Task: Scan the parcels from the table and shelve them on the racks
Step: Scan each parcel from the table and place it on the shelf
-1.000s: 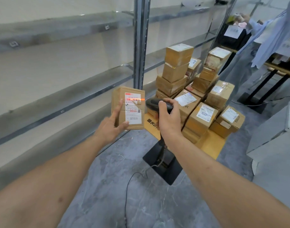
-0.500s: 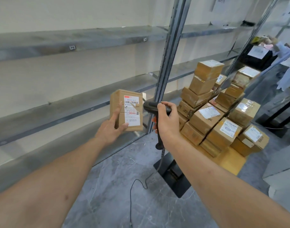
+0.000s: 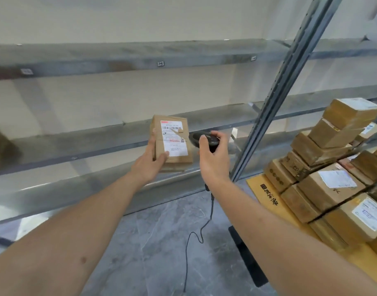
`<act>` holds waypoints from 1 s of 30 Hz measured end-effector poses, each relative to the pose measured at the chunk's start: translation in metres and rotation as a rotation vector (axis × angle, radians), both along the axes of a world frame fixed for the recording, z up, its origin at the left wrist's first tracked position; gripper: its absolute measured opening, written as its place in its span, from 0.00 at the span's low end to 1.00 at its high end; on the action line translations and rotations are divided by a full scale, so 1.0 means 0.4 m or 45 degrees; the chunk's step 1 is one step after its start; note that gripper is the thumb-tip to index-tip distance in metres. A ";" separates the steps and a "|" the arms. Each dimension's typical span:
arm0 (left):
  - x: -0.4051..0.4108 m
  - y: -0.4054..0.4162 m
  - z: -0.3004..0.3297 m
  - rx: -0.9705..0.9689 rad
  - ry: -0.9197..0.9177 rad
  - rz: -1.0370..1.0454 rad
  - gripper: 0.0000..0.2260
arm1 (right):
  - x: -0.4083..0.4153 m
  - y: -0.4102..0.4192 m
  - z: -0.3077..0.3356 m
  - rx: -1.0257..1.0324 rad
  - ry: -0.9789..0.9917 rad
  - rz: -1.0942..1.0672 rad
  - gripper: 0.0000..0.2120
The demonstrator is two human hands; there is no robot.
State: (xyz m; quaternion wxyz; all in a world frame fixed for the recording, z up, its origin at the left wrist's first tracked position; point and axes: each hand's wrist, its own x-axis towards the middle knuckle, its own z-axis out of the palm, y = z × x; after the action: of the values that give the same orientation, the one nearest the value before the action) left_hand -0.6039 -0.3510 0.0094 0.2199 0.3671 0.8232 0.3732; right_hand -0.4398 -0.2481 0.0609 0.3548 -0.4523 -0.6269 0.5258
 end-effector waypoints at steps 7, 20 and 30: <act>-0.127 -0.119 0.021 -0.014 -0.093 0.271 0.33 | -0.175 -0.021 -0.015 0.048 -0.098 0.188 0.15; -0.355 -0.424 0.037 0.075 -0.195 0.478 0.32 | -0.520 -0.226 -0.046 0.054 -0.240 0.473 0.20; -0.657 -0.655 0.003 0.048 -0.291 0.426 0.32 | -0.809 -0.461 -0.078 0.040 -0.287 0.465 0.20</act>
State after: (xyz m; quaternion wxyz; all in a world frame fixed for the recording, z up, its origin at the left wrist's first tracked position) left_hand -0.8666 -0.6128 0.0107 0.2399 0.1846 0.8352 0.4591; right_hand -0.7634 -0.4324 0.0296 0.1883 -0.3817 -0.7424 0.5174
